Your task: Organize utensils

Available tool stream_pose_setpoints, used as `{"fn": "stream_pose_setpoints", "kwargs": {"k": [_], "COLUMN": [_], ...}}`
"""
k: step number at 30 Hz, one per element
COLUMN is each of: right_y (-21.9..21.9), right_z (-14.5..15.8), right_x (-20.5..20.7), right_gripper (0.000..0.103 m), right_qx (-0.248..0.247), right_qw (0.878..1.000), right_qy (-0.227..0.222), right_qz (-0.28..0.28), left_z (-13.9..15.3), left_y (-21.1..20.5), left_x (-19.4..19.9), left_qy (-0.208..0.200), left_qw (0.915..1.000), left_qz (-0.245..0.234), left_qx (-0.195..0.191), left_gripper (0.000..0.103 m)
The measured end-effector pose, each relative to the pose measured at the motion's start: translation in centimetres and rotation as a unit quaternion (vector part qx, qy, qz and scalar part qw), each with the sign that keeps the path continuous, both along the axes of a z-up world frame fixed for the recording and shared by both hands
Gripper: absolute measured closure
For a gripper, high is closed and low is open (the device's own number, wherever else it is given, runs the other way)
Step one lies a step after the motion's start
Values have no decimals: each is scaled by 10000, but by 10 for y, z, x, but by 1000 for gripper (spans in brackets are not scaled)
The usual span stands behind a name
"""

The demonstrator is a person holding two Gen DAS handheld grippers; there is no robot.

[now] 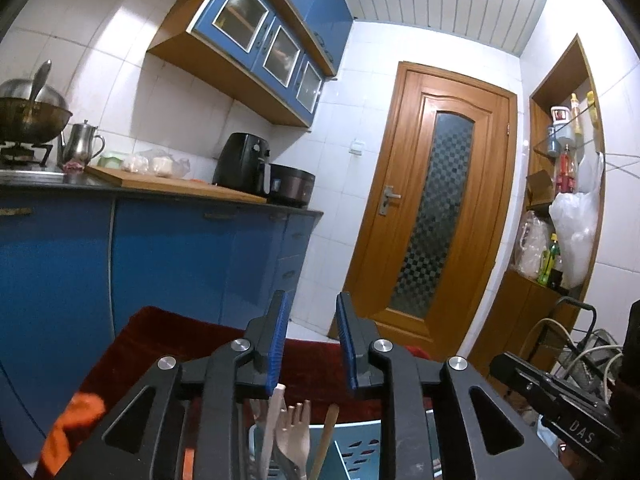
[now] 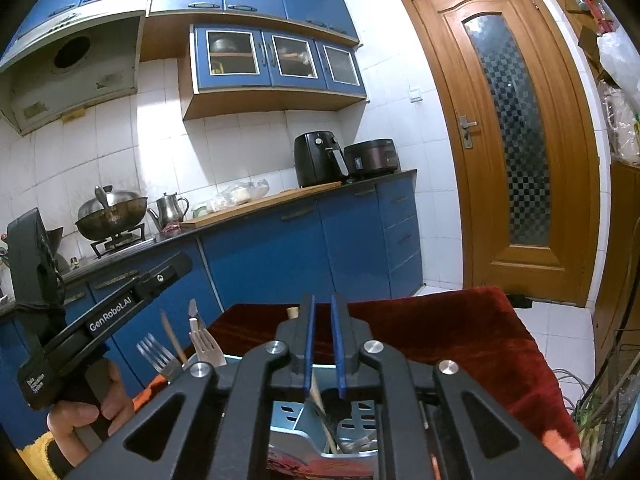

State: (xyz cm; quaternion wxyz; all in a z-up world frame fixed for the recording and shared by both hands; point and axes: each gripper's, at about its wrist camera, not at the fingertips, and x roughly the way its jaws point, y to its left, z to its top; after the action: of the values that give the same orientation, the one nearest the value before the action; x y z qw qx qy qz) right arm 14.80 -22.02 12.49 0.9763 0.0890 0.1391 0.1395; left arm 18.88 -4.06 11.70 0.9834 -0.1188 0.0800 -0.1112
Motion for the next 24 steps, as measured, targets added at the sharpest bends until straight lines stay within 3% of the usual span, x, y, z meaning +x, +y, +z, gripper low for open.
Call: {"fn": "stream_pose_setpoints", "kwargs": {"k": [17,24], "right_y": [1,3], "right_z": [21,30], "right_x": [-46,-78], "right_gripper": [91,85], "right_qx": [103,132], "right_qw": [9997,9996], "right_qy": [-193,-238], "right_qz": [62,126], "left_z": [24,31], "left_y": [3,8], "left_x": [-52,-85], "left_qy": [123,179], "left_qw": [9996,9992], "left_qz": [-92,11], "left_qx": [238,368], "left_gripper": [78,78]}}
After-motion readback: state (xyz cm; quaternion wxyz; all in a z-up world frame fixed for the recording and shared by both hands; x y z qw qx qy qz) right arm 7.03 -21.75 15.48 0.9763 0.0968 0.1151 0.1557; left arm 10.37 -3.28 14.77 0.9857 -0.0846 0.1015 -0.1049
